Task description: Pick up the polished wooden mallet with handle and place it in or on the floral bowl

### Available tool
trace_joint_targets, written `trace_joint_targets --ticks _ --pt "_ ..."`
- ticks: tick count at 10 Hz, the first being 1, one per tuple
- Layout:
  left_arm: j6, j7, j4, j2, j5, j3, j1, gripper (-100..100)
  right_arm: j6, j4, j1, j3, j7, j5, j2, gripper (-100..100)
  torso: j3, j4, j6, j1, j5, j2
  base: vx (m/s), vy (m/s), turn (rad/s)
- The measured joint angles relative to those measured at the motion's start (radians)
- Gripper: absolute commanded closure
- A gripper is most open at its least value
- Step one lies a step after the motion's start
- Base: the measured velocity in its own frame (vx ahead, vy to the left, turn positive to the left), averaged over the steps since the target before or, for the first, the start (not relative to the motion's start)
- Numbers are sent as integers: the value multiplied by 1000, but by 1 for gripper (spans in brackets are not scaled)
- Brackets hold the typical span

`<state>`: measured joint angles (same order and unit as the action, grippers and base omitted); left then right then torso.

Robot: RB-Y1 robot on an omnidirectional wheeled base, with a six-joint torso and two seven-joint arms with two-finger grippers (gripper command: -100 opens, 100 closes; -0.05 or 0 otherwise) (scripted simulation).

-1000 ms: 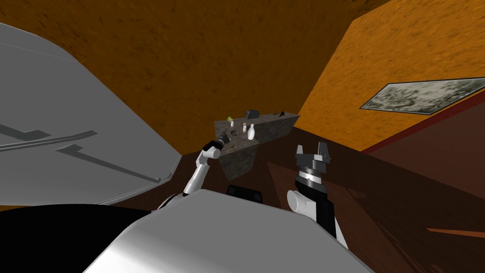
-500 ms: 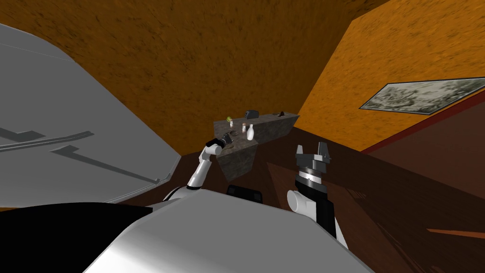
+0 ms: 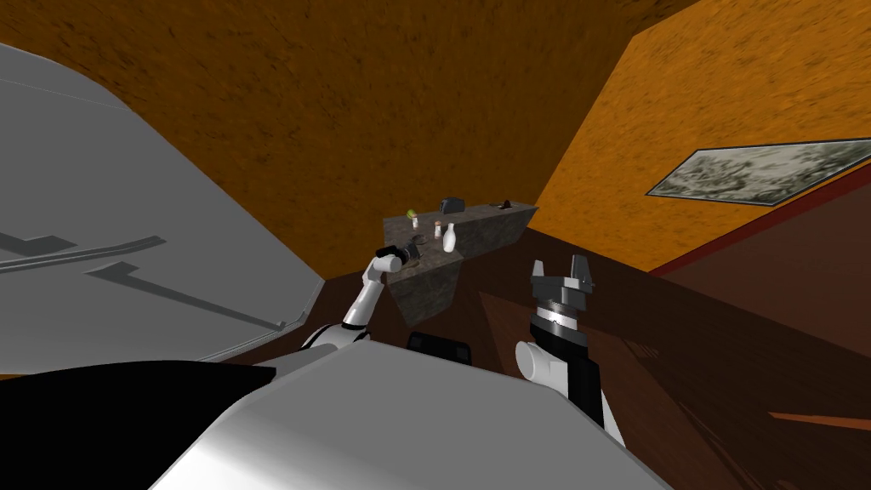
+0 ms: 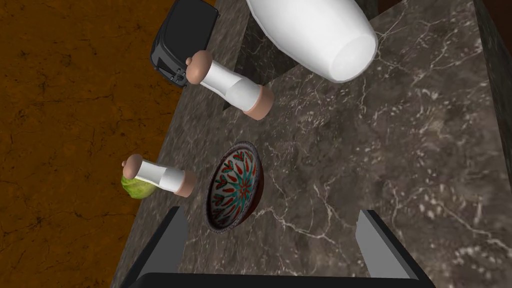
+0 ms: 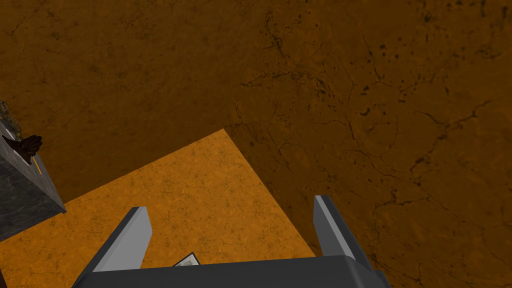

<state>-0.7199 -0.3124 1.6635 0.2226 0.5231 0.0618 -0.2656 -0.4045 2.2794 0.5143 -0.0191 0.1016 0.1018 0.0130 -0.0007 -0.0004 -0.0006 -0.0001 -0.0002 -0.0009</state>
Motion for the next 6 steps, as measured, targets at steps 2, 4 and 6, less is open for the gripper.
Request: trace_joint_targets --ticks 2,4,6 --pt "-54 -25 -57 6 17 -5 -50 -100 0 0 0 0 0 0 0 0 0 0 0 0 0 0 16 1 1" --pt "-100 -40 -93 10 28 -9 -79 -100 0 0 0 0 0 0 0 0 0 0 0 1 0 0 14 6 9" --pt "-146 -54 -115 13 34 -12 -99 -100 0 0 0 0 0 0 0 0 0 0 0 1 0 1 11 7 8"
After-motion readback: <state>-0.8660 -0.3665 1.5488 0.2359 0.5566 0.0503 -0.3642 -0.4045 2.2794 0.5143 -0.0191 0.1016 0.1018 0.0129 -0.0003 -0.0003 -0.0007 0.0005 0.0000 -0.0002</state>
